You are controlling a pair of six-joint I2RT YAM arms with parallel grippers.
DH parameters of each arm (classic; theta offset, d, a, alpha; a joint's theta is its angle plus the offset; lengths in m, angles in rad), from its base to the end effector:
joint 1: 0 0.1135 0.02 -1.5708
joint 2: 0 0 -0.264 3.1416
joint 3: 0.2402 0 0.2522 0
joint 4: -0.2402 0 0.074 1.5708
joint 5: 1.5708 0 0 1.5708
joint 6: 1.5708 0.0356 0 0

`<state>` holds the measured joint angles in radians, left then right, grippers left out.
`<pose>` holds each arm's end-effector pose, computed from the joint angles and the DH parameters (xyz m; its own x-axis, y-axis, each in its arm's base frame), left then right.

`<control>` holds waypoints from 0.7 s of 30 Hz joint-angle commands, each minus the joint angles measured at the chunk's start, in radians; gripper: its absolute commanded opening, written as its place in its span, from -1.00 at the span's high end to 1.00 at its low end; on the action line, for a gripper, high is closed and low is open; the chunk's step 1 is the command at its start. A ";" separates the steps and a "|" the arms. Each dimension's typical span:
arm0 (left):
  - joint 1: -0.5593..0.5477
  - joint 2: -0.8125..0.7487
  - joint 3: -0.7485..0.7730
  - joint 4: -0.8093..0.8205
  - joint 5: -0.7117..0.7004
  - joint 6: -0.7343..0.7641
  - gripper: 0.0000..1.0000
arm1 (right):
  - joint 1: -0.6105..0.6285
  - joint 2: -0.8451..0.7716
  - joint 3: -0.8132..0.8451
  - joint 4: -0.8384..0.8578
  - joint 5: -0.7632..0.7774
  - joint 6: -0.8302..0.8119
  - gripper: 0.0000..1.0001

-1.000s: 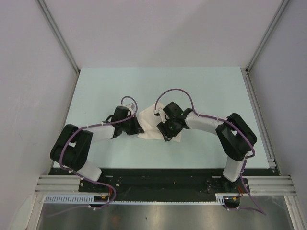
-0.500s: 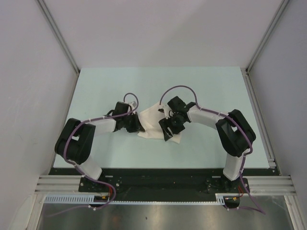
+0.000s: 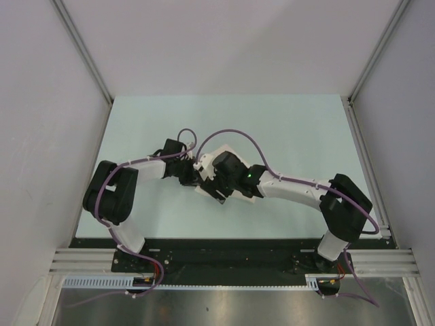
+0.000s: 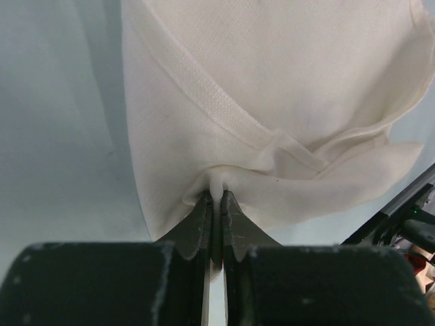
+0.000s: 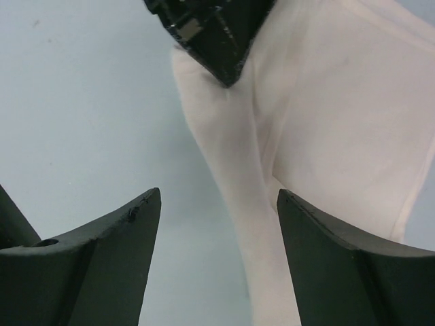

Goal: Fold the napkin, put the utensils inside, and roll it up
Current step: Roll the napkin with the utensil

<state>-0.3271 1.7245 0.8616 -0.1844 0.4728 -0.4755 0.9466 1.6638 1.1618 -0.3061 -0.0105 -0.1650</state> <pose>0.2960 -0.1176 0.1358 -0.9588 -0.1051 -0.2639 0.0705 0.8119 -0.5795 0.2123 0.2955 0.2318 -0.2828 -0.6737 -0.6827 -0.8739 0.4743 -0.1060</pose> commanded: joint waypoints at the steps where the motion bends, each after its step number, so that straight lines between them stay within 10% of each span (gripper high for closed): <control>1: 0.008 0.067 0.002 -0.027 -0.082 0.063 0.88 | 0.049 0.042 -0.016 0.130 0.093 -0.073 -0.47; 21: 0.014 0.032 -0.022 0.054 -0.073 0.044 0.86 | 0.018 0.280 0.058 0.088 0.136 -0.048 -0.29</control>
<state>-0.3126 1.7481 0.8852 -0.2081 0.5079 -0.4690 0.9947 1.8828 1.1709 -0.2081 0.0837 -0.2344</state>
